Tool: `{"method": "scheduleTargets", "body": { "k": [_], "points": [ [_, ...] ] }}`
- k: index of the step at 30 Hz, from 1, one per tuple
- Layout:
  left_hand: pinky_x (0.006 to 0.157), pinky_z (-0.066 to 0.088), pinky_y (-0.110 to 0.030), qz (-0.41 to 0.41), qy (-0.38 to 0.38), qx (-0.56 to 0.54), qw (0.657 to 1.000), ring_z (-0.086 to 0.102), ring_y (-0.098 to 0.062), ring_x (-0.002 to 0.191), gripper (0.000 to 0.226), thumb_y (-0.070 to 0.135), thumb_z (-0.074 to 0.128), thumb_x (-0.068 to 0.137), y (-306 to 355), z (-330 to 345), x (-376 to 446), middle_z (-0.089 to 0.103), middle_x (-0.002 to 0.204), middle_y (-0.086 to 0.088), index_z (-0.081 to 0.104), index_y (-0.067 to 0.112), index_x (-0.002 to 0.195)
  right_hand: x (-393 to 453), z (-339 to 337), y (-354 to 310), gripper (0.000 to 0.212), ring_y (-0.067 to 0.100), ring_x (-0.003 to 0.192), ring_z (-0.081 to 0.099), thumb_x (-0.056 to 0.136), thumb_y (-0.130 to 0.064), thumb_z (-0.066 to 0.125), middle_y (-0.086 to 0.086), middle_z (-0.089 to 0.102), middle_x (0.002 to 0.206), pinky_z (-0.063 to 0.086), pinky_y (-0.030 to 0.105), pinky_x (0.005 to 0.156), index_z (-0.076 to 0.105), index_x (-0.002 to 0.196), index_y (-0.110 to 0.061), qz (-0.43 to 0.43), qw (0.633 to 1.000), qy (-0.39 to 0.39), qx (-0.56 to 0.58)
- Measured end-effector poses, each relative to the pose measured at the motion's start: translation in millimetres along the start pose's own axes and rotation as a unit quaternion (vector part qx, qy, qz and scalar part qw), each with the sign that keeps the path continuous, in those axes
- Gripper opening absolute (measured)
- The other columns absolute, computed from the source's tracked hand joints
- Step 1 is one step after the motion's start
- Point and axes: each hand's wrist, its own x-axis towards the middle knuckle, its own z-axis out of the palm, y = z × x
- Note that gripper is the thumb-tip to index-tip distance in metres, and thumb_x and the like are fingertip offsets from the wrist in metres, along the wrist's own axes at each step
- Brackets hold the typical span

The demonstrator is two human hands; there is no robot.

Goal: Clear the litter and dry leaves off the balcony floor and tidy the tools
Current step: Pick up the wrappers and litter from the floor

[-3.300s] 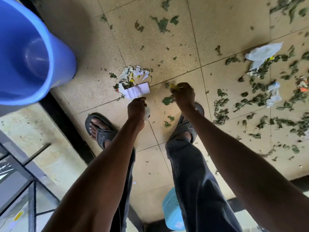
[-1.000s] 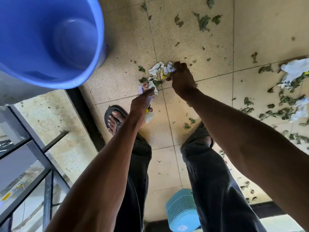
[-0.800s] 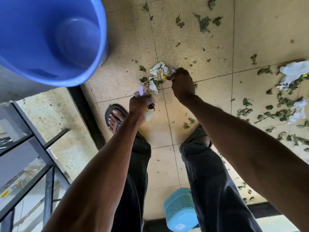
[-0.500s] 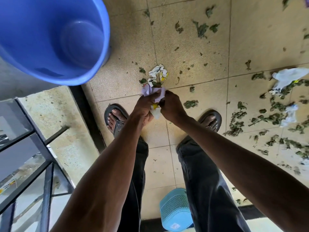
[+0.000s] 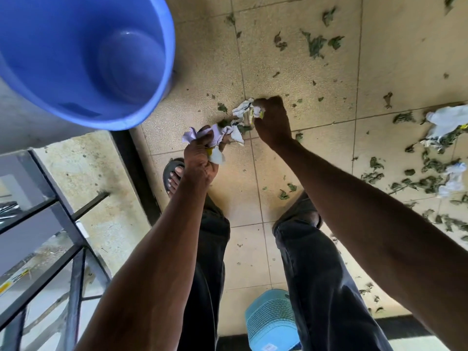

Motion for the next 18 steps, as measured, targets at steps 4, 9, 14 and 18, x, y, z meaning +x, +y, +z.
{"method": "scheduleTargets", "body": {
  "k": [4,9,14,18],
  "points": [
    [0.088,0.052,-0.044,0.001,-0.013,0.008,1.0,0.071,-0.015,0.064,0.044,-0.014,0.046,0.091,3,-10,5,0.07,0.064,-0.003,0.069,0.009,0.061,24,11,11,0.074,0.038,0.138,0.031,0.081,0.013,0.046,0.017,0.014,0.16,0.048,0.045,0.088,0.047,0.144,-0.026,-0.221,0.938,-0.123,-0.237],
    [0.075,0.057,-0.042,-0.019,-0.021,0.019,0.999,0.07,-0.019,0.064,0.033,-0.013,0.044,0.094,5,-18,1,0.069,0.062,-0.005,0.061,0.005,0.072,26,3,29,0.048,0.041,0.135,0.034,0.092,-0.001,0.039,0.023,0.028,0.152,0.05,0.054,0.089,0.046,0.139,-0.008,-0.266,0.888,-0.14,-0.347],
    [0.076,0.057,-0.045,-0.025,-0.005,0.011,1.0,0.071,-0.018,0.063,0.025,-0.012,0.042,0.095,-2,-17,-7,0.07,0.061,-0.004,0.054,0.005,0.084,-2,-8,50,0.034,0.035,0.113,0.055,0.093,0.0,0.046,0.02,0.049,0.132,0.046,0.032,0.093,0.065,0.121,-0.004,-0.019,0.99,0.008,-0.139],
    [0.076,0.057,-0.046,-0.044,-0.003,0.01,0.999,0.069,-0.025,0.073,0.022,-0.014,0.045,0.092,-9,-15,-17,0.072,0.068,-0.009,0.056,0.004,0.085,-35,-6,41,0.025,0.034,0.1,0.064,0.091,-0.005,0.057,0.019,0.065,0.114,0.04,0.023,0.074,0.07,0.112,-0.004,0.061,0.994,0.076,-0.056]
  ]
}}
